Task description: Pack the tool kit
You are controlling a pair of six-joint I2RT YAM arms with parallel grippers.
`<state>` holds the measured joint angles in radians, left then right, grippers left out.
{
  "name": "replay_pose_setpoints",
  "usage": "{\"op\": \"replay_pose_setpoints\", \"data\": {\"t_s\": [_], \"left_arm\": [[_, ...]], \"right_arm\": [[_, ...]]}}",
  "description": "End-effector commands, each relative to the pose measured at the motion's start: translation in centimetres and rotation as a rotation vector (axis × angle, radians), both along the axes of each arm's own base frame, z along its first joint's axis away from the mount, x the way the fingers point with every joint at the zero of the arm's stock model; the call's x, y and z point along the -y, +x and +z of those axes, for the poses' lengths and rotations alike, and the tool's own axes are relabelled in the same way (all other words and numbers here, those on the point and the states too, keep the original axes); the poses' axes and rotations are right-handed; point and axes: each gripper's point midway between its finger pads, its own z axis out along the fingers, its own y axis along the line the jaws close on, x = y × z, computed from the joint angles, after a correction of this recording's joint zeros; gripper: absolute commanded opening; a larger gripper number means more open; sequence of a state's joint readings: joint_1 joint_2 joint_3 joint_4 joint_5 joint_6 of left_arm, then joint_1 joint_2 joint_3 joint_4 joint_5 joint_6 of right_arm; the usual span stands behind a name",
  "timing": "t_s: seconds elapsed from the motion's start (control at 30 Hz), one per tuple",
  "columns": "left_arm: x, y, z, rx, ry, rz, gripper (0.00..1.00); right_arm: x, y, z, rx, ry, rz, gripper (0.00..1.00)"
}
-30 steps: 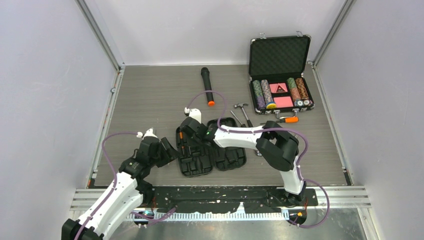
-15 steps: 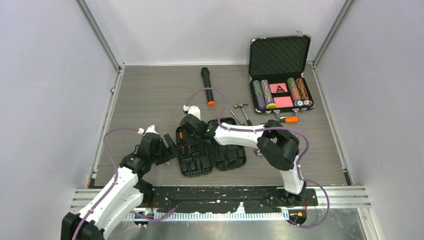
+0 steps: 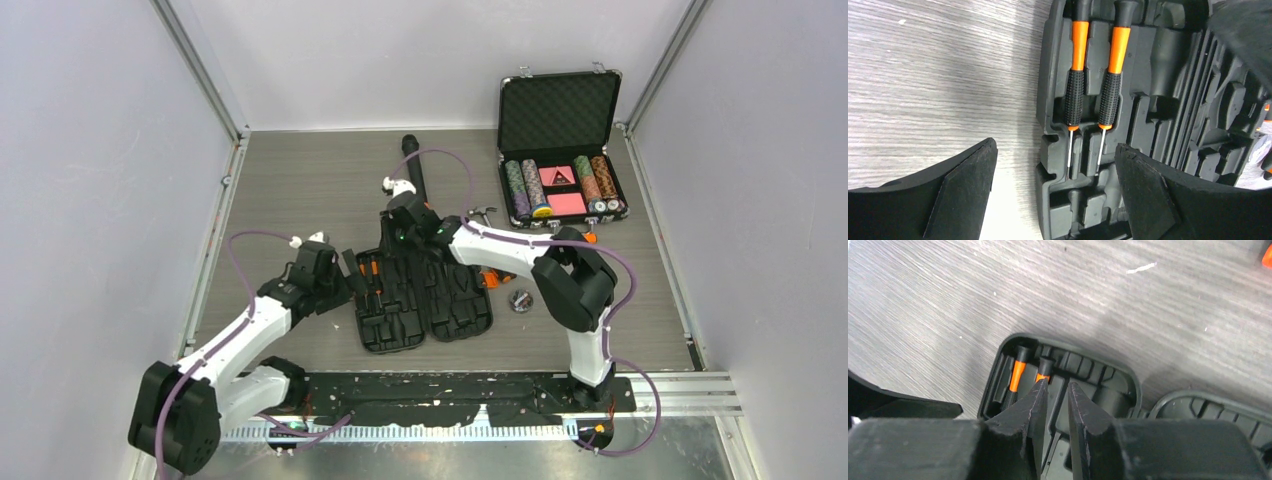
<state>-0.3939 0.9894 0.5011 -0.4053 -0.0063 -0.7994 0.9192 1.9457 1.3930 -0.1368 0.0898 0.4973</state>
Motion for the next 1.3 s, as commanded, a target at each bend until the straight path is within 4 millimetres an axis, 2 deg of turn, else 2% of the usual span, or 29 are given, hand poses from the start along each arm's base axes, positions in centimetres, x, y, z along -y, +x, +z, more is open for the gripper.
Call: {"op": "replay_pose_setpoints", "data": {"t_s": [0.0, 0.3, 0.53, 0.67, 1.03, 1.27], "left_arm": [[1.2, 1.7, 0.8, 0.037, -0.034, -0.027, 0.88], [1.8, 2.3, -0.8, -0.013, -0.043, -0.019, 0.88], [2.1, 2.7, -1.1, -0.012, -0.060, -0.006, 0.87], [1.8, 2.6, -2.0, -0.042, -0.035, 0.005, 0.84], [1.2, 1.9, -4.5, -0.143, 0.019, 0.028, 0.59], [0.0, 1.2, -6.0, -0.214, 0.093, 0.056, 0.42]], "right_arm": [[-2.2, 1.0, 2.9, 0.059, 0.122, 0.106, 0.27], [-4.3, 1.1, 1.5, 0.032, 0.187, 0.191, 0.27], [-4.5, 0.6, -0.1, 0.006, 0.183, 0.217, 0.27], [-4.5, 0.5, -0.9, -0.011, 0.182, 0.220, 0.26], [-3.8, 0.4, -2.6, -0.033, 0.154, 0.206, 0.19], [-2.0, -0.3, -5.2, -0.084, 0.071, 0.174, 0.10]]}}
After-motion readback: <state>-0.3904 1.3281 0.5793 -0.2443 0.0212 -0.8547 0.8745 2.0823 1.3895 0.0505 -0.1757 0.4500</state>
